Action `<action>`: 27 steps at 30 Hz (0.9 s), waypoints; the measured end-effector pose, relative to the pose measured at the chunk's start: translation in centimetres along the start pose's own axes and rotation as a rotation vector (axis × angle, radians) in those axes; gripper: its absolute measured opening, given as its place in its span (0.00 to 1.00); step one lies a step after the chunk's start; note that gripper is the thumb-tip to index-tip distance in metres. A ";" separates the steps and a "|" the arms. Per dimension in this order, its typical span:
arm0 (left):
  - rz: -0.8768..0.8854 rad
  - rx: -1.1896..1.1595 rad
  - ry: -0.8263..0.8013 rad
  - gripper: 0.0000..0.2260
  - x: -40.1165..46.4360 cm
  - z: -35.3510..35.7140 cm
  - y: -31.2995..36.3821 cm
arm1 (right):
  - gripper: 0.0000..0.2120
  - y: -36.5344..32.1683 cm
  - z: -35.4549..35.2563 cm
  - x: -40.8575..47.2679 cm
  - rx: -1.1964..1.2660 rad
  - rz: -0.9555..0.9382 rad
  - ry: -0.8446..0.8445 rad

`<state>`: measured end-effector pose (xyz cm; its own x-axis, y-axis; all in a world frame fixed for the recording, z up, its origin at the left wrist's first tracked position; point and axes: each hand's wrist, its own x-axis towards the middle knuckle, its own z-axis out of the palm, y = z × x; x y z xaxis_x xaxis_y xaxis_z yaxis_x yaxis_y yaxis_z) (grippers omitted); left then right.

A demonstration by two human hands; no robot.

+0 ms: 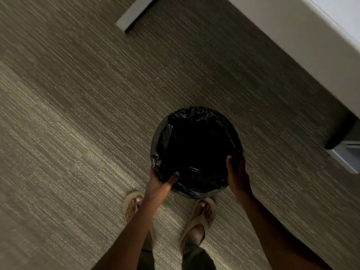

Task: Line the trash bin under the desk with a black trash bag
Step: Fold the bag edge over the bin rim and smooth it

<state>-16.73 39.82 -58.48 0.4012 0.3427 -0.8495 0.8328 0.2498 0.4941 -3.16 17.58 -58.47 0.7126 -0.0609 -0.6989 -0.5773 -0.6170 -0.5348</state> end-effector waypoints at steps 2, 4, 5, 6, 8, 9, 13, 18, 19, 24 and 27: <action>0.004 -0.015 -0.004 0.49 0.0 -0.8 0.0 | 0.37 -0.2 -0.4 0.0 0.023 -0.036 0.074; 0.013 -0.035 0.080 0.47 -0.1 -1.6 0.0 | 0.34 -0.3 -0.6 0.0 0.054 -0.034 0.216; 0.017 -0.064 0.140 0.42 -0.1 -1.9 -0.1 | 0.32 -0.1 -0.7 -0.2 0.070 -0.028 0.280; 0.021 -0.103 0.195 0.34 -0.2 -2.1 -0.3 | 0.29 0.2 -0.7 -0.6 0.086 -0.011 0.328; 0.006 -0.134 0.235 0.20 -0.3 -2.3 -0.5 | 0.23 1.0 -0.3 -1.6 0.143 0.069 0.364; -0.009 -0.117 0.211 0.18 -0.5 -2.3 -0.4 | 0.20 1.5 0.1 -2.0 0.157 0.116 0.334; -0.024 -0.043 0.148 0.19 -0.2 -2.8 0.3 | 0.16 2.9 1.6 -3.0 0.257 0.227 0.091; -0.019 -0.057 0.134 0.18 0.6 -4.1 1.5 | 0.16 1.7 2.3 -3.7 0.361 0.168 0.101; -0.020 -0.069 0.142 0.17 0.7 -4.5 1.8 | 0.15 1.2 2.6 -3.8 0.355 0.154 0.100; 0.034 -0.070 0.158 0.12 1.8 -8.3 3.4 | 0.07 -3.5 4.9 -3.8 0.340 0.093 0.071; 0.065 -0.094 0.185 0.12 3.0 -11.3 5.0 | 0.10 -7.4 7.0 -2.7 0.361 0.032 0.022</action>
<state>-15.69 52.37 -56.46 0.3686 0.5188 -0.7713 0.7648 0.3024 0.5689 -3.64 27.82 -55.94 0.6980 -0.0945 -0.7099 -0.7003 -0.2975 -0.6489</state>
